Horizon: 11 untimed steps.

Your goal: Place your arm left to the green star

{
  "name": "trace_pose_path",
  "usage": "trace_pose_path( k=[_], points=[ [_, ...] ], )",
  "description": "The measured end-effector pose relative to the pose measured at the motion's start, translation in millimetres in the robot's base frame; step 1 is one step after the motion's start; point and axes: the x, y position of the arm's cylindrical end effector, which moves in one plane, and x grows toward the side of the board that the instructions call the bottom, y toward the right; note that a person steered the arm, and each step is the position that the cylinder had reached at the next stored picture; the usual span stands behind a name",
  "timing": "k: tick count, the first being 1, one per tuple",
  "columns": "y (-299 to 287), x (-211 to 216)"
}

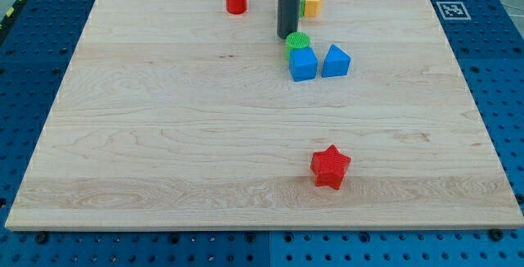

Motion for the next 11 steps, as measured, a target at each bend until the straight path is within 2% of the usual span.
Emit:
trace_pose_path(
  k=[5, 7, 11],
  points=[
    [-49.6, -54.6],
    [-50.8, -75.5],
    [-33.7, -45.9]
  ],
)
